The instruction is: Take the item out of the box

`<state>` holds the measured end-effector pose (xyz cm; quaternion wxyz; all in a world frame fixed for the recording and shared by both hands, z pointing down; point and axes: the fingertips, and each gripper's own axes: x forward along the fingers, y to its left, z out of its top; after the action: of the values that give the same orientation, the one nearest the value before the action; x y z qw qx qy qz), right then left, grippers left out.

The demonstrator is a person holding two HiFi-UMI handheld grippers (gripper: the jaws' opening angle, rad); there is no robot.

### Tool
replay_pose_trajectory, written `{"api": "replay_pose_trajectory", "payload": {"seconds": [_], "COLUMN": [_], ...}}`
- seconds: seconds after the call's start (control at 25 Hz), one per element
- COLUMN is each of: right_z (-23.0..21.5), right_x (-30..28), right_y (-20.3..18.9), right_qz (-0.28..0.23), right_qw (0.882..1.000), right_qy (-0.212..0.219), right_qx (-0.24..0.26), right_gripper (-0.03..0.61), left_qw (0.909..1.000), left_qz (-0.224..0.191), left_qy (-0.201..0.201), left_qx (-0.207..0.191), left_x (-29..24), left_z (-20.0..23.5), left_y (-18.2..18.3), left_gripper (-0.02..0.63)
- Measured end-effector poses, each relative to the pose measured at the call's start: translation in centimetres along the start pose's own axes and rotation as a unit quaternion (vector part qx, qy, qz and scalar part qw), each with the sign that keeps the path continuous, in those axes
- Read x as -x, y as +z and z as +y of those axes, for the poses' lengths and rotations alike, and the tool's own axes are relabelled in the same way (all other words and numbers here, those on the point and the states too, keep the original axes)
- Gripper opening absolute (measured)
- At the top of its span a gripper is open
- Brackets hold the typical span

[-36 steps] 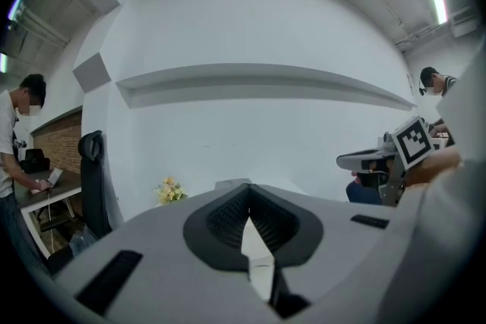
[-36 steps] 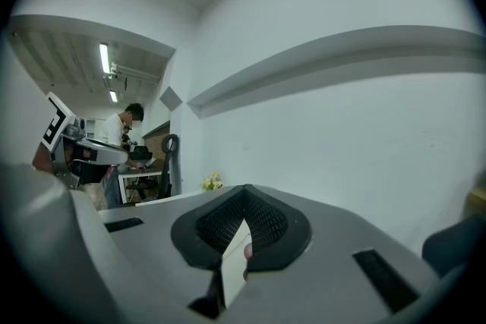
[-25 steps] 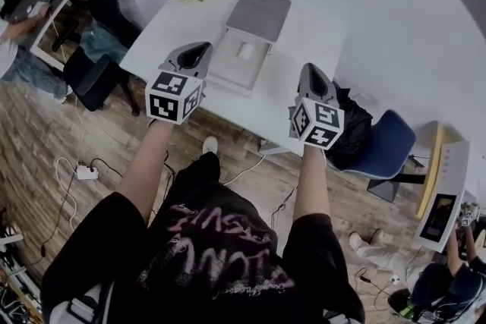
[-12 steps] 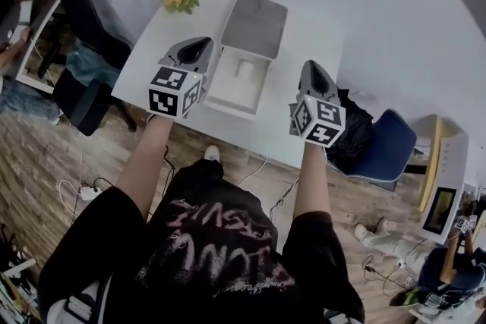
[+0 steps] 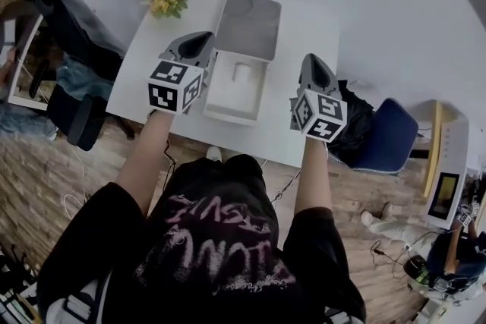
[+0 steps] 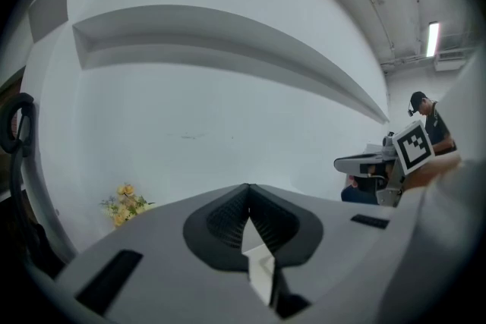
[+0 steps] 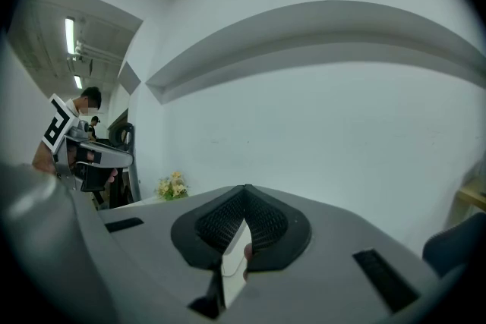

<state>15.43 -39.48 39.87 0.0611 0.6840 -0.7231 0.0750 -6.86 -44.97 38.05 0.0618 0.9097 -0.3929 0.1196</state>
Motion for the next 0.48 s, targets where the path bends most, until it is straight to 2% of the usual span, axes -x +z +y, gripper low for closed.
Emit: {"api": "replay_pose_trajectory", "payload": {"seconds": [0.48], "right_z": [-0.2], "right_x": [-3.0], "right_y": [-1.5], "right_qz": [0.018], "right_qw": [1.000], "right_qy": [0.015], "right_qx": [-0.003], "right_gripper": [0.009], "left_qw": [0.9997], "left_qz": [0.022], "left_qy": [0.004], "left_qx": [0.007], "left_x": [-2.2], "left_z": [0.9], "left_y": [-1.5], "left_gripper": [0.002]}}
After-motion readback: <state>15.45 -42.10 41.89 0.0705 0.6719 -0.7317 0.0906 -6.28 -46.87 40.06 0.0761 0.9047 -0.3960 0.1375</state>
